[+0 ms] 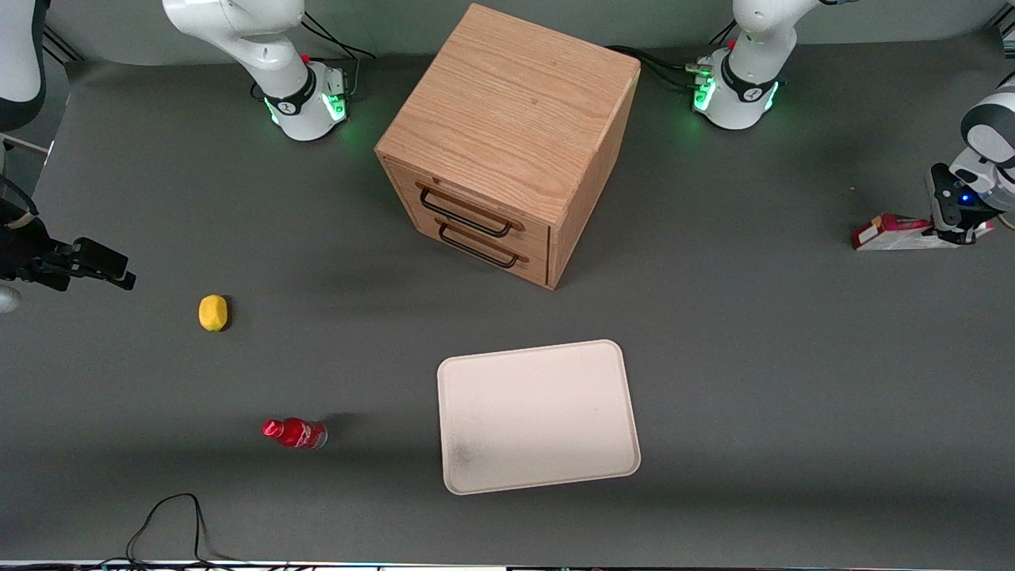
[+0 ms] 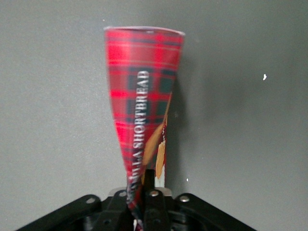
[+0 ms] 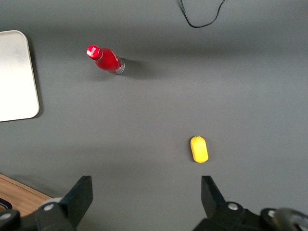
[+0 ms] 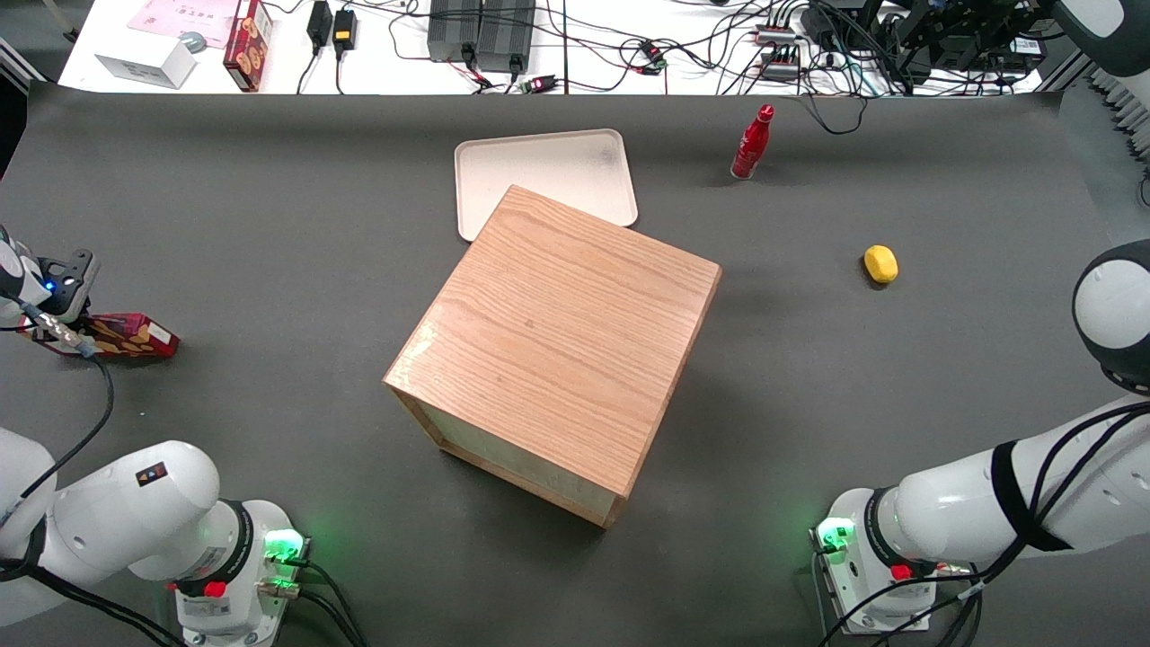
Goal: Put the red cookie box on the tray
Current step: 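Lift the box with the left gripper, tipping it upright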
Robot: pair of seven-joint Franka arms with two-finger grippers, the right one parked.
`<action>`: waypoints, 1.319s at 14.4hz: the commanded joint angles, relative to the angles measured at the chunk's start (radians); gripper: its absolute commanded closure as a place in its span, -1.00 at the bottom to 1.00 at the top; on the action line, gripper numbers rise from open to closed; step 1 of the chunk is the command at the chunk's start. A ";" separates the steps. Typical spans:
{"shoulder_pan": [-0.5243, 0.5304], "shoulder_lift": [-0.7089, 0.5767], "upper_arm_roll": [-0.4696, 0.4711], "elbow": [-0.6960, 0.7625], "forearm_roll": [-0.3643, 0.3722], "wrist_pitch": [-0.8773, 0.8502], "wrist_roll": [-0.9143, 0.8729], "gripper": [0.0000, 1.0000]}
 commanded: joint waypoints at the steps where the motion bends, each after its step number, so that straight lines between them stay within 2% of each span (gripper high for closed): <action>1: -0.001 -0.002 0.001 -0.005 -0.020 0.014 0.034 1.00; 5: -0.001 -0.032 -0.003 0.013 -0.020 -0.017 0.048 1.00; 10: -0.011 -0.141 -0.004 0.126 -0.031 -0.259 0.045 1.00; 15: -0.047 -0.169 -0.006 0.379 -0.057 -0.561 -0.001 1.00; 19: -0.079 -0.149 -0.006 0.597 -0.058 -0.733 -0.081 1.00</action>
